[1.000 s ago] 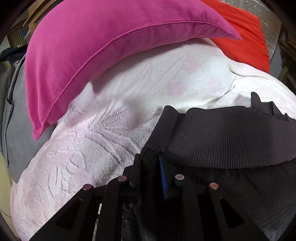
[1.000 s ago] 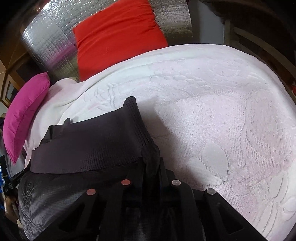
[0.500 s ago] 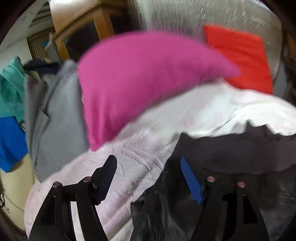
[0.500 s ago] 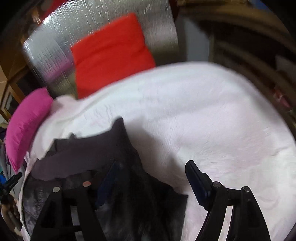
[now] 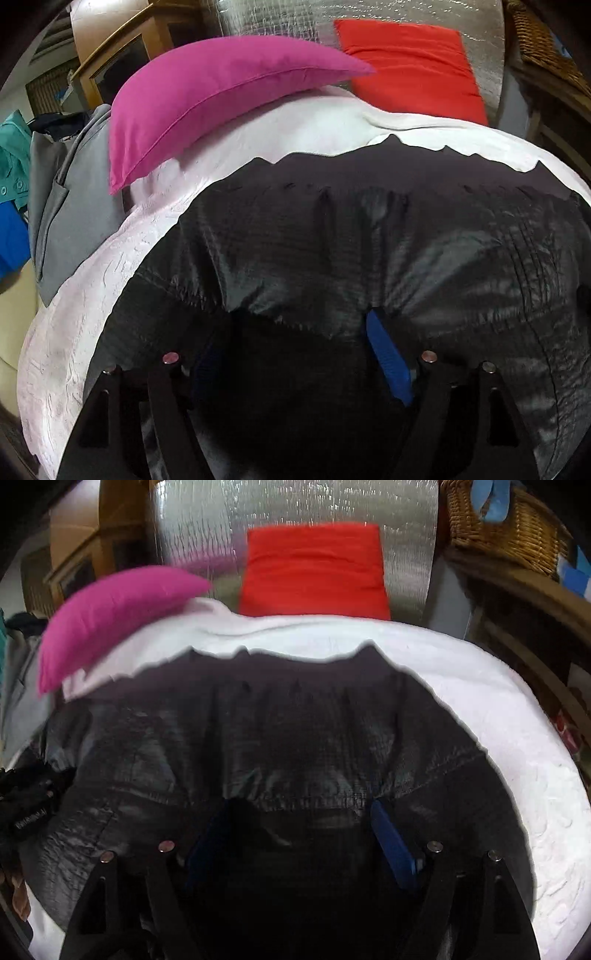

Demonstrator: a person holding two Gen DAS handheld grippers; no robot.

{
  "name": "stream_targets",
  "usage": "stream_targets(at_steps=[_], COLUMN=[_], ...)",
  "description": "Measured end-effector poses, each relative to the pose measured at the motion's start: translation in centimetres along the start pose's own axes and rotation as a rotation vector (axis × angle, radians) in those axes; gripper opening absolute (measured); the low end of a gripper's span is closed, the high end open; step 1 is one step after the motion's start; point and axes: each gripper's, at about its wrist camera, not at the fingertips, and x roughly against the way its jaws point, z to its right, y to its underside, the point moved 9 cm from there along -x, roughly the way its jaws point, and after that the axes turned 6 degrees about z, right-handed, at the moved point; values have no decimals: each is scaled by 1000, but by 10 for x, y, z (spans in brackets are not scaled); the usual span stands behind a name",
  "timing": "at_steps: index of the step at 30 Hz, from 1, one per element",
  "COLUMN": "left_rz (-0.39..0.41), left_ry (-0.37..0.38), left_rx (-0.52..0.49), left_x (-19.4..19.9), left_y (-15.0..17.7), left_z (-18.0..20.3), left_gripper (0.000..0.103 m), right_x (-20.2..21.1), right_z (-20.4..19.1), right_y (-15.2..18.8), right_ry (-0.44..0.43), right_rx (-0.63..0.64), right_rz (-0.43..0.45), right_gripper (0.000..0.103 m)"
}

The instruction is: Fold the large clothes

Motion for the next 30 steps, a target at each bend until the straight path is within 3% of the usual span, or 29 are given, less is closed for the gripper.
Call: stream_targets(at_steps=[6, 9, 13, 18, 21, 23, 30], left_rz=[8, -31, 104, 178, 115, 114, 111], left_ry=[-30, 18, 0, -11, -40, -50, -29], left_rx=[-41, 15, 107, 112, 63, 46, 59], left_x=[-7, 10, 65, 93, 67, 53, 41], left_y=[-3, -10, -17, 15, 43, 53, 56], left_z=[6, -5, -35, -37, -27, -23, -25], left_gripper=[80, 79, 79, 79, 79, 80, 81], right_x=[-12, 11, 76, 106, 74, 52, 37], right_z=[5, 13, 3, -19, -31, -30, -27], right_y=[-4, -17, -35, -11, 21, 42, 42], right_ry=[40, 28, -16, -50, -42, -38, -29], right_rx=[-18, -69, -78, -43, -17, 1, -17], right_rz=[-16, -44, 118, 189, 112, 64, 66], right_gripper=[85, 83, 85, 91, 91, 91, 92])
